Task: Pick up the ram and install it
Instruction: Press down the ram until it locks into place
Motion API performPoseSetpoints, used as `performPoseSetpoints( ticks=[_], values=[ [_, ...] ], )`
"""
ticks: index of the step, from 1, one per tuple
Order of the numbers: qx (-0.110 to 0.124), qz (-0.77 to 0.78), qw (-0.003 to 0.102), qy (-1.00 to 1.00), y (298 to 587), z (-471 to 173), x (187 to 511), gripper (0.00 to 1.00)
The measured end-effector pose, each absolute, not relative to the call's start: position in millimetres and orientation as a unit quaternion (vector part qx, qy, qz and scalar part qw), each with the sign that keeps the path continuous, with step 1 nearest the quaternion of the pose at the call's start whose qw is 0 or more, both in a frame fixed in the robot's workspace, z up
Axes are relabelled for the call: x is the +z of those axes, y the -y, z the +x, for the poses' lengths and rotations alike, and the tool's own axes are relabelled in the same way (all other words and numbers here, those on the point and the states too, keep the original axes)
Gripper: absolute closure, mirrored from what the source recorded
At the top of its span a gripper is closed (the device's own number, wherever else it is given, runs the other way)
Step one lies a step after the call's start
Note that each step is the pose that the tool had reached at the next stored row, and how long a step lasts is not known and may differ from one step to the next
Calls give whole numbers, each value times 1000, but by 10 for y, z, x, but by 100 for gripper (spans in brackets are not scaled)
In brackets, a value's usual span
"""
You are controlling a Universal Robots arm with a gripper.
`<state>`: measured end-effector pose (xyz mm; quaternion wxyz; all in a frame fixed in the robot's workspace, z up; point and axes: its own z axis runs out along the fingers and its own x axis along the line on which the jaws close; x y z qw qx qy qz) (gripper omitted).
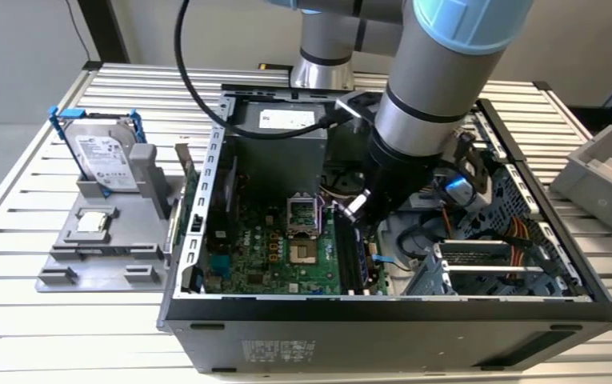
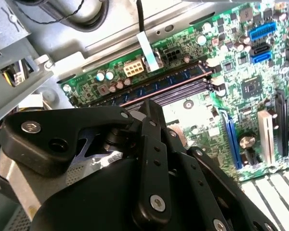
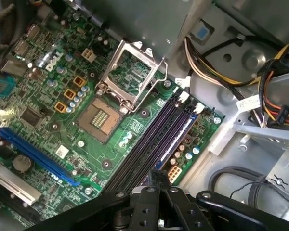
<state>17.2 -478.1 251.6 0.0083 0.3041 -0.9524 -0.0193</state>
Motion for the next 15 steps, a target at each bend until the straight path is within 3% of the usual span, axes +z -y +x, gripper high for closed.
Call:
performPoseSetpoints(
  ticks=[15],
  values=[
    [-18,398,10,917,4780,173,2515,100]
  ],
)
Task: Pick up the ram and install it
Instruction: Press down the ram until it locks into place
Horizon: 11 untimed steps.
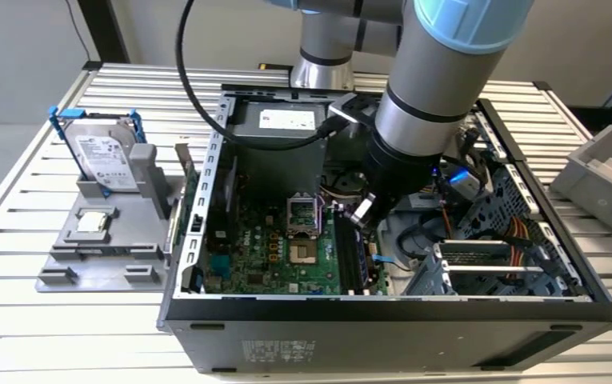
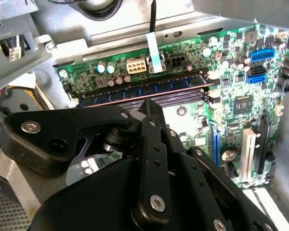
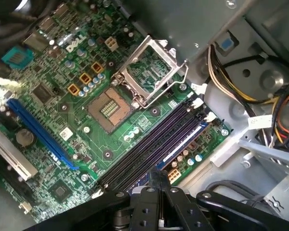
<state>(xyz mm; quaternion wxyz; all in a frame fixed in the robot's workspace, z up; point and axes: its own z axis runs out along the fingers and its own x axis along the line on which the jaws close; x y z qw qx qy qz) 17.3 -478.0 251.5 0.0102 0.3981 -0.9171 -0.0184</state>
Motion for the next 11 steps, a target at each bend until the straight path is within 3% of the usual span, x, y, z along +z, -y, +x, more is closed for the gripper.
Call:
performPoseSetpoints(
  ticks=[11],
  values=[
    [-17,481,12,876,4780,173,2512,100]
  ],
)
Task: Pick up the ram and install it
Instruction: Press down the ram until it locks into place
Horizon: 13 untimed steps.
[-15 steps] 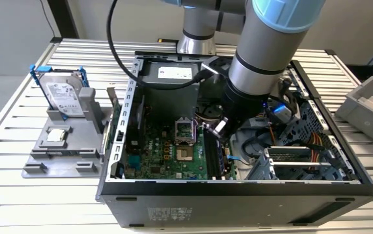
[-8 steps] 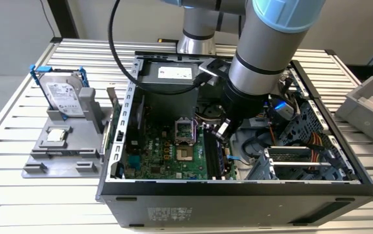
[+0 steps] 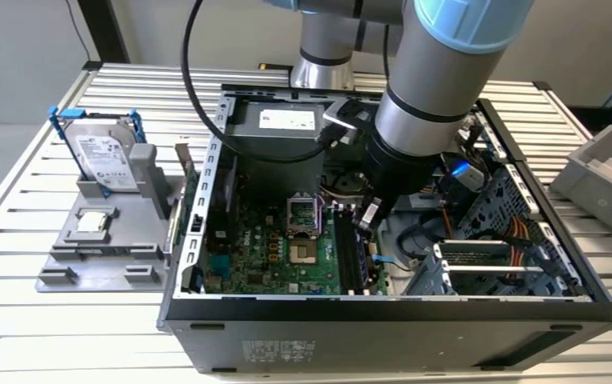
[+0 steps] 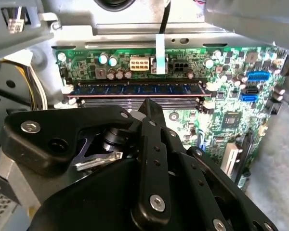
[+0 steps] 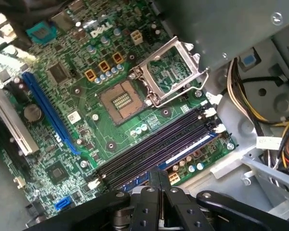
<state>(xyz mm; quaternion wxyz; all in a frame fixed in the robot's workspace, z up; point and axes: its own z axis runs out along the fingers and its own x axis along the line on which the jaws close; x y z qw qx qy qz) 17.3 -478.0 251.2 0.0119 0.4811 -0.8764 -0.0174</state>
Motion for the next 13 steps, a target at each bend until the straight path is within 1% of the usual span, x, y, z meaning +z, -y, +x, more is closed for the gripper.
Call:
performPoseSetpoints(
  ticks=[13],
  values=[
    [-16,570,14,821,4780,173,2510,100]
  ],
)
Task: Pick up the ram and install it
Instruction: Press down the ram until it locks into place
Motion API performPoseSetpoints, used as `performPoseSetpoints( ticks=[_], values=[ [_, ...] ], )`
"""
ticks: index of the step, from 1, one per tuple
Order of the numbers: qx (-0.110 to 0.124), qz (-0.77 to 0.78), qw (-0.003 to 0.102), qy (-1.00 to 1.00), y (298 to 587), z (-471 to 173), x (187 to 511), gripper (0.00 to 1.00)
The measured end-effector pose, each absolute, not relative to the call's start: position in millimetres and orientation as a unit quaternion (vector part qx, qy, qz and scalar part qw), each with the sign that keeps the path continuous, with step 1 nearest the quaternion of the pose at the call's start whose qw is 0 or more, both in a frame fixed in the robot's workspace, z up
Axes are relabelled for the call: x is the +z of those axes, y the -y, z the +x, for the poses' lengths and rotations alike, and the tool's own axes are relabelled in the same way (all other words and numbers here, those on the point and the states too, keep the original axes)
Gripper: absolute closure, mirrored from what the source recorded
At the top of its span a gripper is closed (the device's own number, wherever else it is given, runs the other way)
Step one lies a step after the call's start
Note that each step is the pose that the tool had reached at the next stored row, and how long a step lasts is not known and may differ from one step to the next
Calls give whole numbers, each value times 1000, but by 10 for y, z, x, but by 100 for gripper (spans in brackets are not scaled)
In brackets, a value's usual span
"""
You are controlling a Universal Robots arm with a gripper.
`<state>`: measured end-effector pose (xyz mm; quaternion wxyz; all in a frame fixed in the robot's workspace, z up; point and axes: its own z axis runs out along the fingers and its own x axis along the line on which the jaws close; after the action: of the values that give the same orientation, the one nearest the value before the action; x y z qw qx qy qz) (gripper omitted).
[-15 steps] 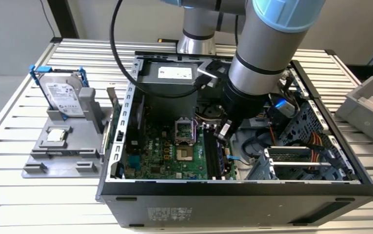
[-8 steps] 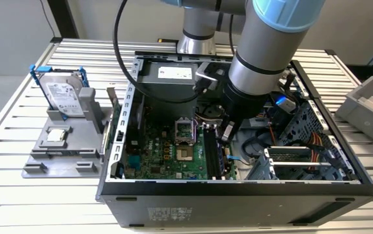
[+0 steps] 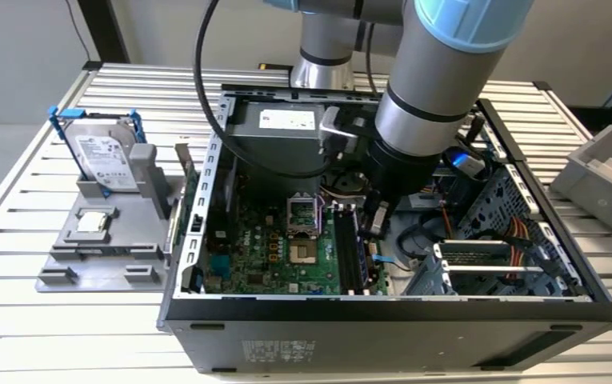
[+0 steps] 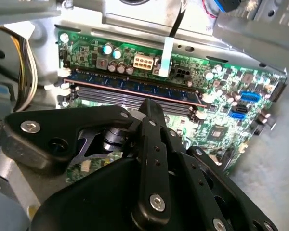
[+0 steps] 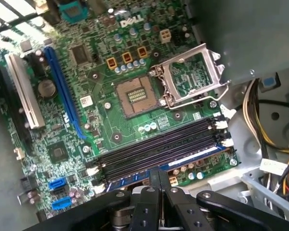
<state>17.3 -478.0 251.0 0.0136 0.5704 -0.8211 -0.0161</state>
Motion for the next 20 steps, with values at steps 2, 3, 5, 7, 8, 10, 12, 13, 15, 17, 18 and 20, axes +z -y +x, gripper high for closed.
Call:
performPoseSetpoints(
  ticks=[2,3,5,7,8,10,12,13,15,17,18,20],
  values=[
    [-16,581,14,813,4780,173,2509,100],
    [-16,587,14,809,4780,174,2509,100],
    [-16,596,14,802,4780,174,2508,100],
    [-15,605,14,796,4780,174,2508,100],
    [-15,610,14,792,4780,174,2508,100],
    [-15,619,15,785,4780,174,2507,100],
    [-15,627,15,779,4780,175,2507,100],
    [-15,631,15,776,4780,175,2507,100],
    [-15,639,15,769,4779,176,2506,100],
    [-15,649,15,761,4779,176,2507,100],
    [-15,654,15,756,4779,176,2507,100],
    [-14,662,15,749,4779,176,2507,100]
  ],
)
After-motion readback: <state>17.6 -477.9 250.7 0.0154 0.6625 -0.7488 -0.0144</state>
